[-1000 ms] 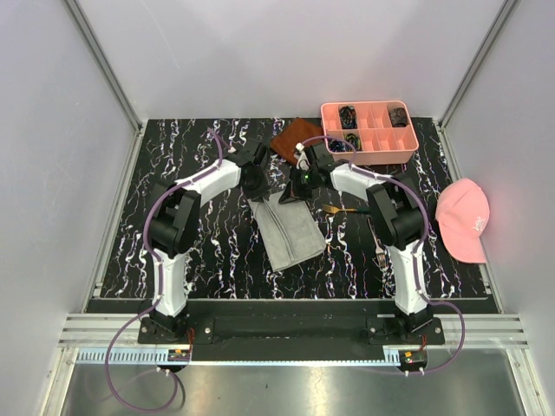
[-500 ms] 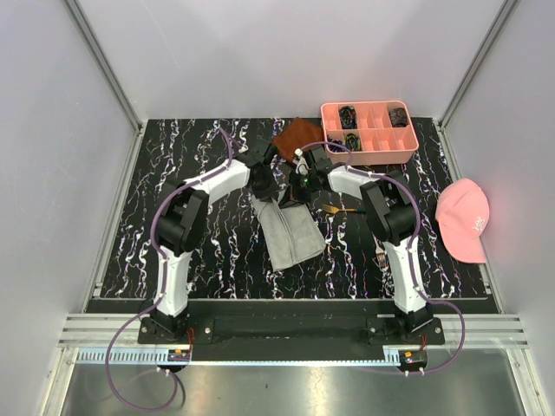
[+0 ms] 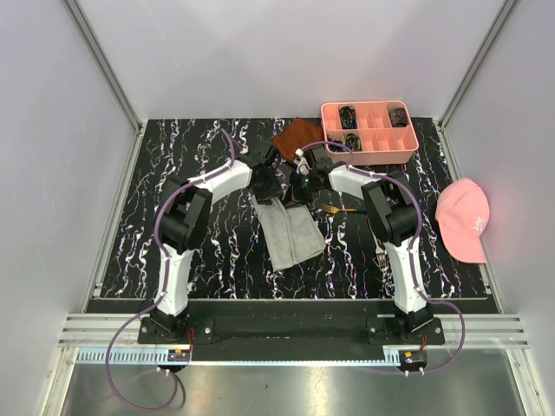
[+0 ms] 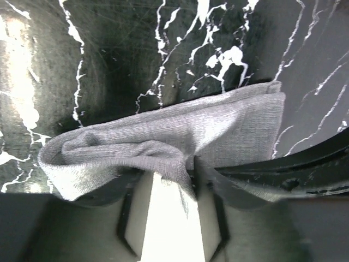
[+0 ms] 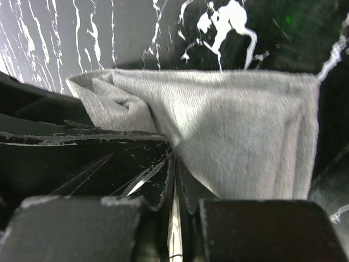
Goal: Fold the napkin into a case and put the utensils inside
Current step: Fold the lower triangle-folded napkin at the center of the board, then smooth out the 2/3-rectangle-folded napkin at the center of the board.
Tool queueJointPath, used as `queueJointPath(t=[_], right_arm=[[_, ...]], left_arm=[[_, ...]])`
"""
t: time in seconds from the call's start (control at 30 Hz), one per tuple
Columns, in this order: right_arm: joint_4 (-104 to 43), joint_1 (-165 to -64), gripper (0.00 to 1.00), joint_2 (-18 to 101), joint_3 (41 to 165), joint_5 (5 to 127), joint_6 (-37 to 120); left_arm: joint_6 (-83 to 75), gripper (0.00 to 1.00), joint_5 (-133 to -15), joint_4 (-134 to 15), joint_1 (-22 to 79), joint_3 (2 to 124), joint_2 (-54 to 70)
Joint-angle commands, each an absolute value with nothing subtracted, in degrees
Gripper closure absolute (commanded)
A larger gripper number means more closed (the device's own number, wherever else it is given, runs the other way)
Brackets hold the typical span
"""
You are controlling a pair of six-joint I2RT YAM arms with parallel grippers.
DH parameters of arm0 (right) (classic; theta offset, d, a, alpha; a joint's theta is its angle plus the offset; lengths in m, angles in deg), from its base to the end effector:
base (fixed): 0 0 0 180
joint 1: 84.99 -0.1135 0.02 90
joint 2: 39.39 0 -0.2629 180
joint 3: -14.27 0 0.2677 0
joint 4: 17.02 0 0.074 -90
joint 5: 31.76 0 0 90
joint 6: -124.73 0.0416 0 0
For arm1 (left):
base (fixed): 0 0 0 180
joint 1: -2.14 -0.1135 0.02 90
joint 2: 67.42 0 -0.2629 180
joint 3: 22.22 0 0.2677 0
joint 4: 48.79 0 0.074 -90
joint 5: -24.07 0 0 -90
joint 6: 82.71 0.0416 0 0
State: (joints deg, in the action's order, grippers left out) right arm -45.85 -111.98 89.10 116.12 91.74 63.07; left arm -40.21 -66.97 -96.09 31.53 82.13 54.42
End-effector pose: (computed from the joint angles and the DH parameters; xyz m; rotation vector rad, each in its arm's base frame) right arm 0.4213 0.2403 0.1097 -0.2180 2.6688 1.0954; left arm 0.4033 -0.2280 0.1518 -0.4319 2.7460 -0.4062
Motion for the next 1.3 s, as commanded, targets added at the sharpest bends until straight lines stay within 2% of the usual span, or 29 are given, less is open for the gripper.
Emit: queueJointPath(t=[0.0,0.2,0.27,0.4,0.5,0.53,0.57,0.7,0.77,0.9,1.07,1.27], right_arm=[[-48.78,-111.19,0.89,83.58,116.16,90.32,60.57],[-51.77,-109.87,0.73,78.57,114.67,87.95,57.59],[-51.94,-109.87,0.66,78.3,114.58,88.3,56.35],[-50.72,-110.04,0.58,80.14,115.28,93.56,56.61],[-48.87,-110.22,0.49,81.54,116.16,95.06,57.32],[-48.52,-110.3,0.47,82.33,116.6,95.24,57.4],[-48.6,-110.57,0.45,82.95,117.3,95.59,57.23],[-48.52,-111.01,0.45,86.12,120.28,96.12,57.05],[-48.52,-111.45,0.49,87.26,121.08,96.21,57.14],[-48.52,-111.62,0.57,88.84,122.84,95.51,57.32],[-48.52,-111.71,0.58,90.6,124.24,95.51,57.67],[-48.43,-111.71,0.64,92.44,127.49,94.54,58.46]], left_arm=[[-39.55,0.5,-67.07,-94.61,31.67,83.46,50.89],[-37.01,0.31,-68.74,-94.62,31.67,82.4,46.06],[-35.16,0.21,-69.44,-94.7,31.67,81.7,44.21],[-32.0,0.21,-68.14,-97.16,31.5,80.39,41.14],[-29.8,0.28,-66.11,-97.43,30.62,78.01,38.58],[-28.93,0.33,-66.46,-97.51,30.18,77.57,38.58],[-28.74,0.43,-66.81,-98.04,29.66,77.39,38.84],[-27.16,0.56,-68.57,-98.31,27.98,76.87,40.68],[-26.9,0.63,-68.48,-98.22,27.63,76.43,41.21],[-26.63,0.69,-67.34,-98.13,27.54,76.6,42.79],[-26.54,0.71,-67.25,-98.04,26.75,78.53,44.29],[-26.63,0.75,-67.07,-97.87,26.49,80.82,48.33]])
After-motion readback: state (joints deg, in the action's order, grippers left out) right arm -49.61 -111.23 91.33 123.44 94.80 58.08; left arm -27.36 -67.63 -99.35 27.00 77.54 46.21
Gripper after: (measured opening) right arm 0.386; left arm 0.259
